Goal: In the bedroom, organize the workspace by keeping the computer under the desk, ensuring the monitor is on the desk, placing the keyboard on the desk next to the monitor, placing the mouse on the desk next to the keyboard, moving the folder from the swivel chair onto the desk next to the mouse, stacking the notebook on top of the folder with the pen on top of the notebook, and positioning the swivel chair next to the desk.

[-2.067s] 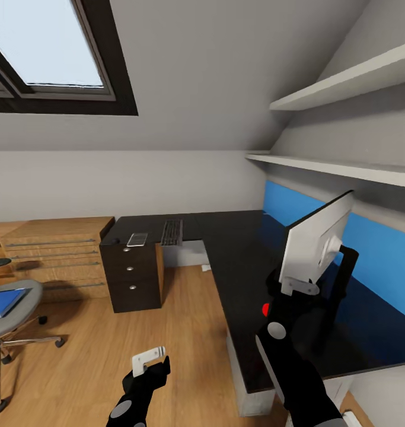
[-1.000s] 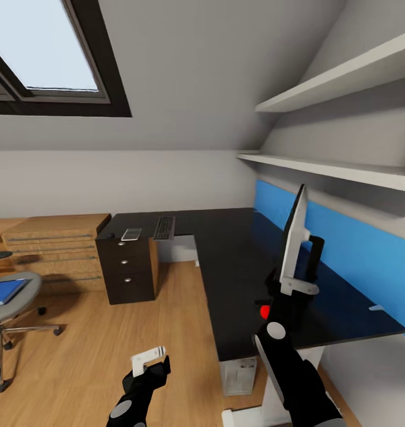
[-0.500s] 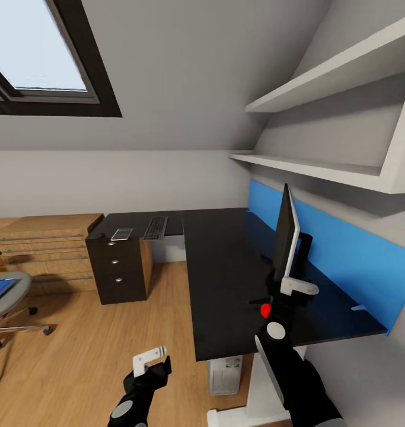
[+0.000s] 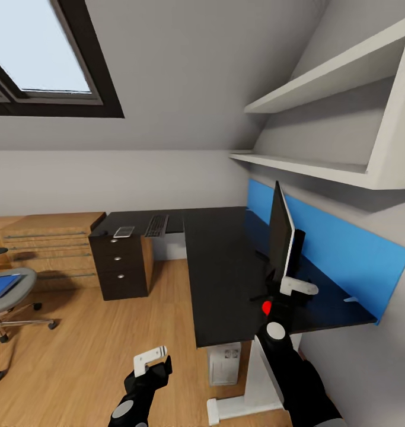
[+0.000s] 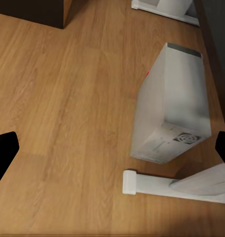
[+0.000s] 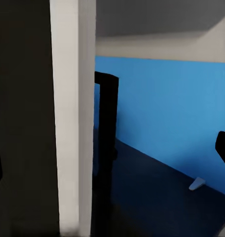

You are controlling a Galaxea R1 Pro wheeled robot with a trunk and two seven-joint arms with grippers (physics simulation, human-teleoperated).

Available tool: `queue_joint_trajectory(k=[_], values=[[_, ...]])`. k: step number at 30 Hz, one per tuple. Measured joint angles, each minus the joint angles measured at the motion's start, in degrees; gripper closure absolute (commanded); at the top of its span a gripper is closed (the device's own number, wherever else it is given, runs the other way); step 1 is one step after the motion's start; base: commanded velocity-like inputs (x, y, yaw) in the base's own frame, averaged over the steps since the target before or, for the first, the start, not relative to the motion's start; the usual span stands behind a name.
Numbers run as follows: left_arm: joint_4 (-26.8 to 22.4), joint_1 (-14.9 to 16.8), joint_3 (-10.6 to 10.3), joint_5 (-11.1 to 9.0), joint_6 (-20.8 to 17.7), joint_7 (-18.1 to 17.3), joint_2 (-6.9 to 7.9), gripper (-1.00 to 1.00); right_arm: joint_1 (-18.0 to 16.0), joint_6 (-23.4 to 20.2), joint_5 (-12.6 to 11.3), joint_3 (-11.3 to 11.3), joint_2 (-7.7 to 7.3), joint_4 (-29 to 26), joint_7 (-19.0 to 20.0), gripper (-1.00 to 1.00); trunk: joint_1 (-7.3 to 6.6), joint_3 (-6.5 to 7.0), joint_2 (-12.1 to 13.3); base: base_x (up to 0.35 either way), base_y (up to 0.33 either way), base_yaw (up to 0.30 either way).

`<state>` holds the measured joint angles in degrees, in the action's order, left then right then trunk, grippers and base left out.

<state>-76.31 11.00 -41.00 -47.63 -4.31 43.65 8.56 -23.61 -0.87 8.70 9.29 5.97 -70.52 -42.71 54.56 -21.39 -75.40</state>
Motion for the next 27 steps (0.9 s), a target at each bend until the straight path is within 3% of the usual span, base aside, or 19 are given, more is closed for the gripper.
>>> queue_joint_trajectory(k=[27], values=[[-0.1,0.0,0.0,0.1,0.0,0.0,0.00,-1.00,0.0,0.0,0.0,0.1,-0.01,0.0,0.0,-1.00,-0.01,0.00,0.0,0.025,0.120,0.000]])
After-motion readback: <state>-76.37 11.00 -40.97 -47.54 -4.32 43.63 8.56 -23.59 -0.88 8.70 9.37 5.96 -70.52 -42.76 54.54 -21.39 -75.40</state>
